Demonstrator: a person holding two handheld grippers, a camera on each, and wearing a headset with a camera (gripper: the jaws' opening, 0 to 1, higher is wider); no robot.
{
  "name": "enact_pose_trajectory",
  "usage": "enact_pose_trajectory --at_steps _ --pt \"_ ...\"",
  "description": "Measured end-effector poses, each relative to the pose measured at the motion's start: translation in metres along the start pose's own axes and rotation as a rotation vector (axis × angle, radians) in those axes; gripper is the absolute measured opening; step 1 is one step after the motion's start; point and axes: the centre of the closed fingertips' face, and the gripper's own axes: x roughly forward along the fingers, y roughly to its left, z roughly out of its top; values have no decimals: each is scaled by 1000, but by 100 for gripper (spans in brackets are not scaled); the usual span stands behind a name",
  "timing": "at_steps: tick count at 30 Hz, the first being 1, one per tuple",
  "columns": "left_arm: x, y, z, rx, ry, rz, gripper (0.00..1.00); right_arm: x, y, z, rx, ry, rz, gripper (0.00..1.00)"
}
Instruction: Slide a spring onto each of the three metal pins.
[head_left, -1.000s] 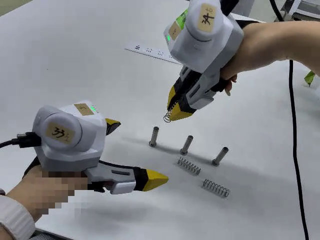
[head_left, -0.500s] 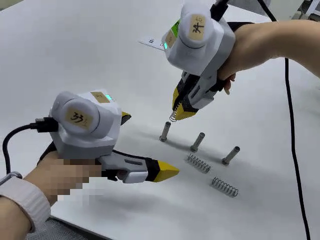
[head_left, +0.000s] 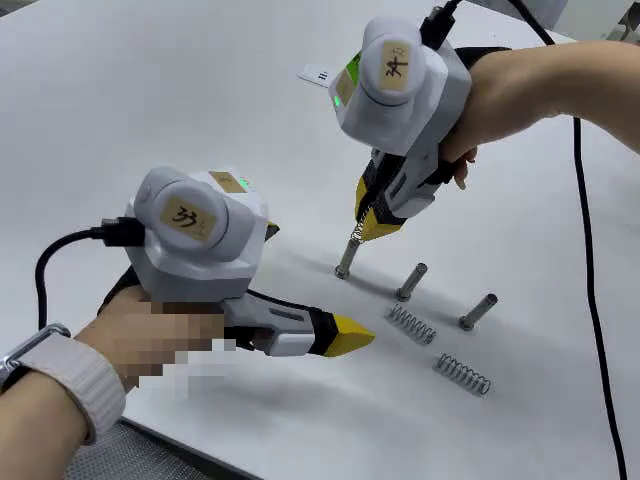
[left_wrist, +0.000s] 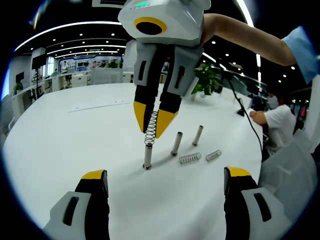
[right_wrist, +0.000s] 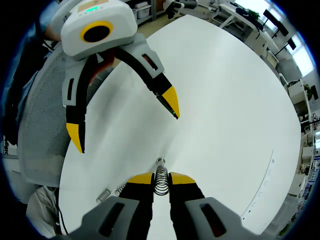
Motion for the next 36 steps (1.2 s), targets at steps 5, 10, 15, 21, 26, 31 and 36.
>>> enact_pose_trajectory --at_steps 5,10,15,21,26,31,36 --pt "0 -1 0 -3 1 -6 98 5 -1 -1 -7 16 2 12" --pt "1 -1 0 -3 4 -9 98 5 0 -1 -8 15 7 12" --pt "1 -1 0 -7 1 -10 98 5 -1 -3 0 16 6 12" --pt "2 -2 -1 -4 7 -17 97 6 -1 -5 -5 18 7 12" --pt "2 -2 -1 -5 7 -16 97 7 -3 -3 -7 15 9 12" --pt "2 -3 0 -7 7 -17 97 9 -3 -1 -9 16 13 12" --pt "2 -3 -1 -6 9 -21 97 10 -1 -2 -17 31 14 13"
